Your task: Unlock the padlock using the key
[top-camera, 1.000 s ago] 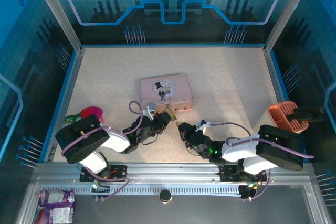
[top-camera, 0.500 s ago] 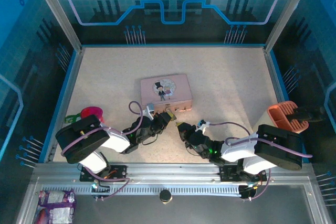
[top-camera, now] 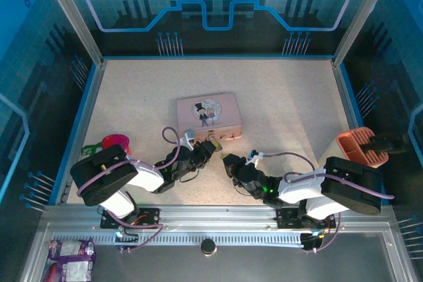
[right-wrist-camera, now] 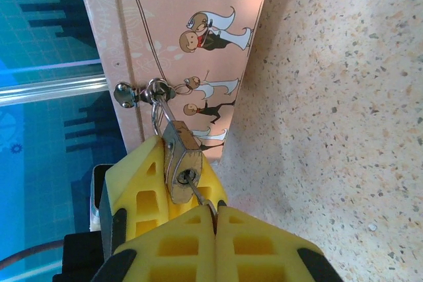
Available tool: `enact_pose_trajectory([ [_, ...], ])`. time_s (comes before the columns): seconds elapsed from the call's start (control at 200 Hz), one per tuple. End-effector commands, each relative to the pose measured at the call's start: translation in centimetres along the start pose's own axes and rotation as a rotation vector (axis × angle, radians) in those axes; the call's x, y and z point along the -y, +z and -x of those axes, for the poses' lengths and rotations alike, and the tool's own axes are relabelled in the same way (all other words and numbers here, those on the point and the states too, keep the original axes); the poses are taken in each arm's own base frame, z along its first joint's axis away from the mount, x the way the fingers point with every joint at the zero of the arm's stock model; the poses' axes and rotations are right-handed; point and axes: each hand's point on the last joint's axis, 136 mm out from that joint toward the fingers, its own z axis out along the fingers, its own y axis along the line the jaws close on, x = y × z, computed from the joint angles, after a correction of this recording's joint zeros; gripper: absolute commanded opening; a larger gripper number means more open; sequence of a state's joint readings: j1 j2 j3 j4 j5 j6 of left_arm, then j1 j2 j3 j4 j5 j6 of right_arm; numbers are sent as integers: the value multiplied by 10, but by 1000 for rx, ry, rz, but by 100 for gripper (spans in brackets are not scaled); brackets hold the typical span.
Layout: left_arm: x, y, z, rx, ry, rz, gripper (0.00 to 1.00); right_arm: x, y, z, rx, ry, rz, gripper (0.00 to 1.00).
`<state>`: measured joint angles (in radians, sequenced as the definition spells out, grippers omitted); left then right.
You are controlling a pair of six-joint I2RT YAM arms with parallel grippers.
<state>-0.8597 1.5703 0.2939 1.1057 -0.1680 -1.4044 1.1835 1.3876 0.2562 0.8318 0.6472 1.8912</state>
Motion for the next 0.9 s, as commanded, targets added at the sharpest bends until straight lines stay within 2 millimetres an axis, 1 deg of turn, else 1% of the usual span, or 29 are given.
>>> enact_pose_trajectory([
  [0.0,55,2,-25,-97,41,-183,0,-34,5,0,14,29,84,0],
  [0.12,55,1,-26,-96,45,-180,0,-35,5,2,19,25,83,0],
  [0.425,56,-4,-23,-79,55,-179,0,-28,3,12,45,15,54,0],
  [0.565,57,-5,-22,-75,64,-178,0,-22,1,10,42,17,39,0],
  [0.685,57,-6,-22,-74,64,-178,0,-16,0,12,49,27,30,0],
  [0.896,60,-7,-22,-76,57,-188,0,-17,1,12,38,40,42,0],
])
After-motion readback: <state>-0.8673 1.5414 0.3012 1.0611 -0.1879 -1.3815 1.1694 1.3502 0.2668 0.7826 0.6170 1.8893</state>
